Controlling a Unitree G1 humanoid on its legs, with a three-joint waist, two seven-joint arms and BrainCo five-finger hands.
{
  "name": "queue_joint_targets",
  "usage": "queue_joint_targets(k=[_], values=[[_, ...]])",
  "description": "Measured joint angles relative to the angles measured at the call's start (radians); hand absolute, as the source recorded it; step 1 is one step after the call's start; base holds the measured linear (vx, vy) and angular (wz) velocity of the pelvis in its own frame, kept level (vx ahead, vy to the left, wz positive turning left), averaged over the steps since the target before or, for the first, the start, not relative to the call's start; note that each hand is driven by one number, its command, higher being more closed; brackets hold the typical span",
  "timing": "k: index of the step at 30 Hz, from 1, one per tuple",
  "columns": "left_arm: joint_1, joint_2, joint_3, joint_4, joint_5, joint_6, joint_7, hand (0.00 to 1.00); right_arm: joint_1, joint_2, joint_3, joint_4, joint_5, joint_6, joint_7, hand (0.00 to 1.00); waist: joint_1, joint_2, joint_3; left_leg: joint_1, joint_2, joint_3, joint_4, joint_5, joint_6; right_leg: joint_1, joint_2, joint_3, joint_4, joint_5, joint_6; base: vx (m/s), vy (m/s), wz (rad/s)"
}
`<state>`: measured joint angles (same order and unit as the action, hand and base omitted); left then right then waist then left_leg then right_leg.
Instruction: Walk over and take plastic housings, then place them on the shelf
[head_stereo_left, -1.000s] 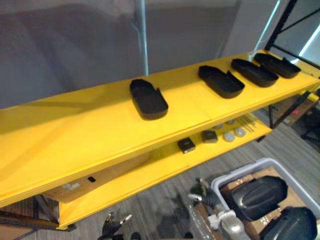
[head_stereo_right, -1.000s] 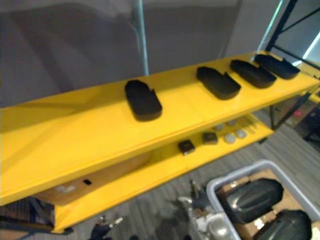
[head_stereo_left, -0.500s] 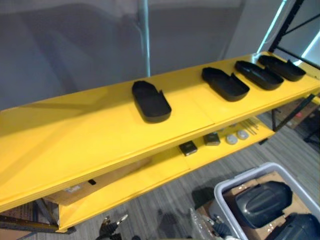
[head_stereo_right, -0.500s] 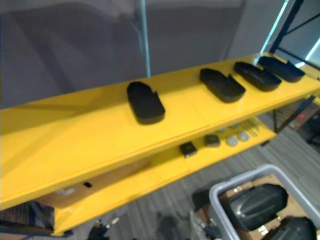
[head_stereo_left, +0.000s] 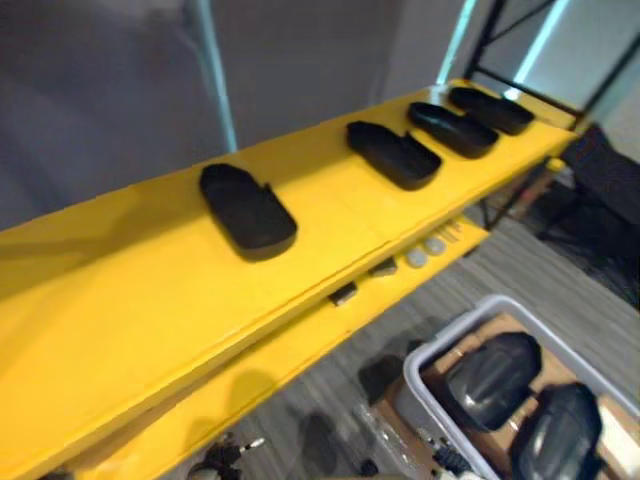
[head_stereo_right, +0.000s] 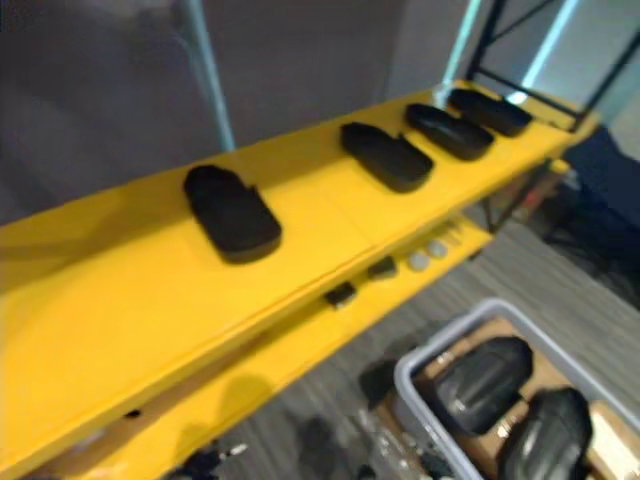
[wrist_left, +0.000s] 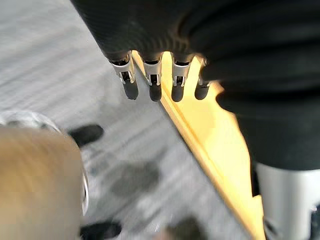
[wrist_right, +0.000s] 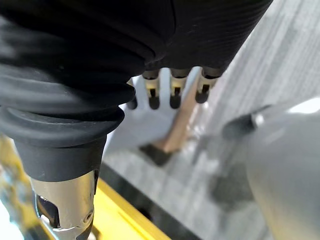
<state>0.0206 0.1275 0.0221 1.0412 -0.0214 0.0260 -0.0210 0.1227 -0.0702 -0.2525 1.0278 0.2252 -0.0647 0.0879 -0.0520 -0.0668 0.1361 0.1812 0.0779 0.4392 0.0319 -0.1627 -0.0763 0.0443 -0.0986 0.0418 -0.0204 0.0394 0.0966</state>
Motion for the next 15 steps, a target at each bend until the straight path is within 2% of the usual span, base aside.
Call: queue_joint_targets(k=[1, 3, 6, 8, 10, 12, 15], values=[[-0.014, -0.003, -0.004, 0.000, -0.001, 0.000, -0.002, 0.00, 0.010, -0.001, 0.001, 0.000, -0.017, -0.001, 0.002, 0.00, -0.014, 0.000, 0.001, -0.009, 0.005, 0.028, 0.028, -0.018, 0.000, -0.017, 0.004, -0.003, -0.005, 0.016, 0.001, -0.05, 0.030, -0.91], [-0.033, -0.007, -0.006, -0.001, -0.022, -0.001, 0.002, 0.00, 0.022, -0.008, 0.016, 0.001, -0.050, -0.001, 0.011, 0.00, -0.015, 0.011, 0.011, -0.012, 0.018, 0.078, 0.069, -0.043, 0.002, -0.042, 0.022, -0.007, -0.017, 0.059, -0.017, -0.05, 0.021, -1.10], [-0.057, -0.008, -0.008, -0.001, -0.064, 0.000, 0.015, 0.00, 0.028, -0.012, 0.022, 0.002, -0.084, -0.001, 0.027, 0.00, -0.015, 0.018, 0.018, -0.051, 0.020, 0.063, 0.145, -0.094, 0.008, -0.080, 0.024, 0.016, -0.028, 0.071, -0.005, -0.07, -0.049, -0.94], [-0.082, -0.010, -0.037, -0.002, -0.092, 0.004, 0.018, 0.00, 0.042, -0.011, 0.022, 0.008, -0.106, 0.003, 0.036, 0.00, -0.018, 0.028, 0.034, -0.085, 0.019, 0.004, 0.210, -0.117, 0.014, -0.090, 0.020, 0.025, -0.033, 0.076, 0.003, -0.08, -0.079, -0.25], [-0.061, -0.022, -0.035, -0.001, -0.091, 0.005, 0.015, 0.00, 0.051, -0.015, 0.038, 0.015, -0.119, 0.011, 0.033, 0.00, -0.011, 0.035, 0.039, -0.124, 0.008, -0.187, 0.285, -0.153, 0.034, -0.094, 0.029, 0.056, -0.043, 0.090, 0.002, -0.05, -0.184, -0.32], [-0.032, -0.031, -0.034, 0.000, -0.090, 0.007, 0.015, 0.00, 0.034, -0.028, 0.042, 0.016, -0.118, 0.023, 0.033, 0.00, 0.006, 0.048, 0.047, -0.131, 0.005, -0.289, 0.304, -0.207, 0.028, -0.097, 0.051, 0.095, -0.056, 0.103, -0.012, -0.07, -0.116, -0.65], [-0.006, -0.018, -0.031, -0.002, -0.090, 0.010, 0.018, 0.00, 0.030, -0.027, 0.044, 0.021, -0.119, 0.033, 0.031, 0.00, 0.024, 0.050, 0.049, -0.130, 0.002, -0.259, 0.335, -0.241, 0.034, -0.101, 0.056, 0.124, -0.058, 0.118, -0.025, -0.07, 0.025, -0.48]])
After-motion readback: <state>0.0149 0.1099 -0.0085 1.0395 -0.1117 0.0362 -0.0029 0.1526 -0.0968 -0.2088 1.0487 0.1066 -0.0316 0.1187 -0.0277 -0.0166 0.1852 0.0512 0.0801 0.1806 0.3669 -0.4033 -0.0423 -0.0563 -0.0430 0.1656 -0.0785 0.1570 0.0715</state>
